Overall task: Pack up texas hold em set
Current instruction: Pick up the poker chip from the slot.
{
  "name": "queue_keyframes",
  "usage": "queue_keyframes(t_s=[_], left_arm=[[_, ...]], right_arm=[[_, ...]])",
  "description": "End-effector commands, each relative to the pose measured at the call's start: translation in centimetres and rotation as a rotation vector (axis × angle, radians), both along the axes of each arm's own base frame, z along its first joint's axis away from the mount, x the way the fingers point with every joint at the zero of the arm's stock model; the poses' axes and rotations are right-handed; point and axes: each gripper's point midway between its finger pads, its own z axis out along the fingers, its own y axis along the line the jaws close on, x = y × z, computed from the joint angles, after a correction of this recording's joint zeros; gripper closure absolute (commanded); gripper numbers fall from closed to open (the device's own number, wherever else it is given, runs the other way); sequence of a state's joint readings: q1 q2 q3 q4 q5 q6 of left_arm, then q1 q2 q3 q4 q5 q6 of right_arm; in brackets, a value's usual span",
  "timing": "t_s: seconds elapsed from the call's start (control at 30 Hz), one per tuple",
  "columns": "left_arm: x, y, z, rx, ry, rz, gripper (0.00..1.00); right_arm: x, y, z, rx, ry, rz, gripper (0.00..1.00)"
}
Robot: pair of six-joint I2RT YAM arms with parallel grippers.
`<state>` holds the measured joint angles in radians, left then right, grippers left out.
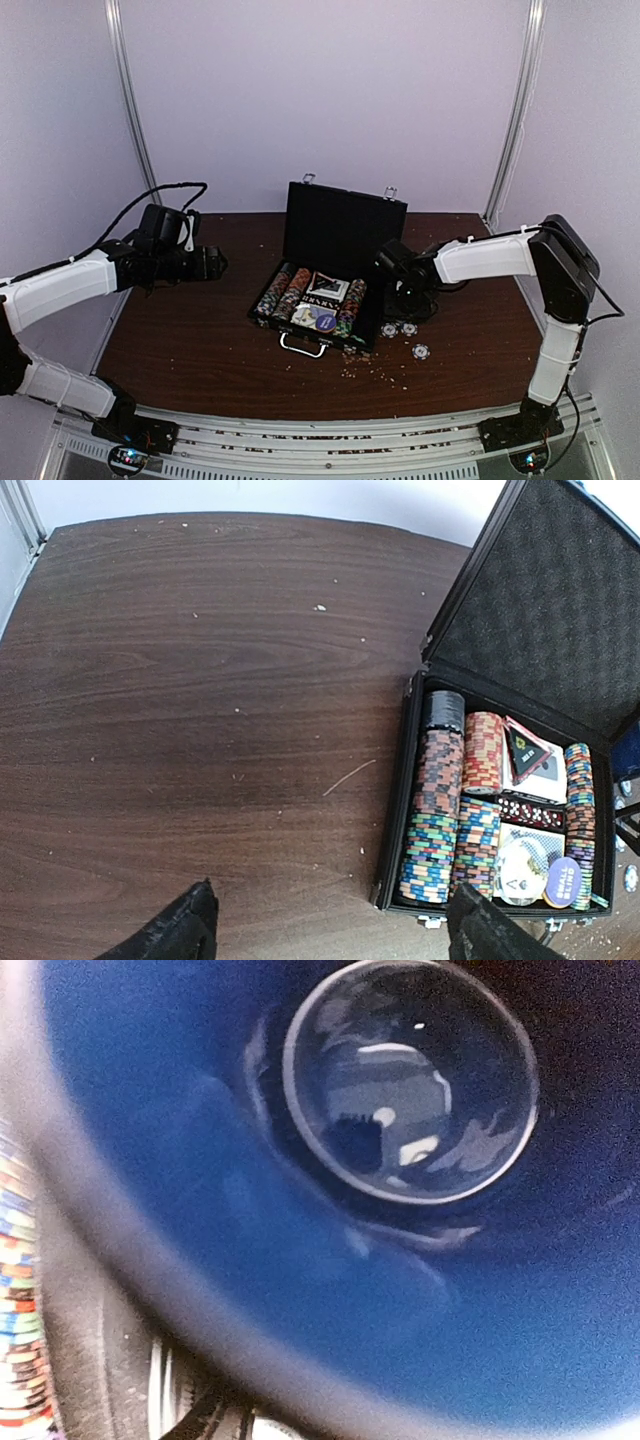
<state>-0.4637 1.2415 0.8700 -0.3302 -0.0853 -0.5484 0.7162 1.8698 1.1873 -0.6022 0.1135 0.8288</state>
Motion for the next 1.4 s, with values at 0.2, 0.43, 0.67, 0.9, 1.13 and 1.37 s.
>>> queue_keyframes(t_s=[0.2,0.43,0.67,0.9,1.13,1.37], left_arm=[[0.2,-0.2,-0.2,-0.017,-0.018,-0.005,0.19],[0.1,-0.1,-0.2,-0.017,-0.017,-0.001,0.19],[0.4,-0.3,0.0,-0.018,-0.022,-0.002,0.19],[0.8,-0.5,0.3,-0.026,-0.027,0.000,0.19],[0.7,-0.4,0.2,-0.033,-0.023,0.010,0.19],[0.8,-1.4,0.6,-0.075,-0.015,-0.021,0.19]], right_arm=[[-0.5,0.4,-0.3,-0.014,0.016,-0.008,0.48],[-0.8,0.1,-1.3,-0.039,0.033,-0.001,0.47],[-0.5,-0.2,-2.1,-0.086,0.038,0.019,0.46],[-0.9,-0.9,-2.9,-0.169,0.063,0.059,0.47],[-2.2,-1.8,-3.7,-0.172,0.090,0.059,0.54],[-1.3,-1.3,-2.0,-0.159,0.050,0.064,0.64]])
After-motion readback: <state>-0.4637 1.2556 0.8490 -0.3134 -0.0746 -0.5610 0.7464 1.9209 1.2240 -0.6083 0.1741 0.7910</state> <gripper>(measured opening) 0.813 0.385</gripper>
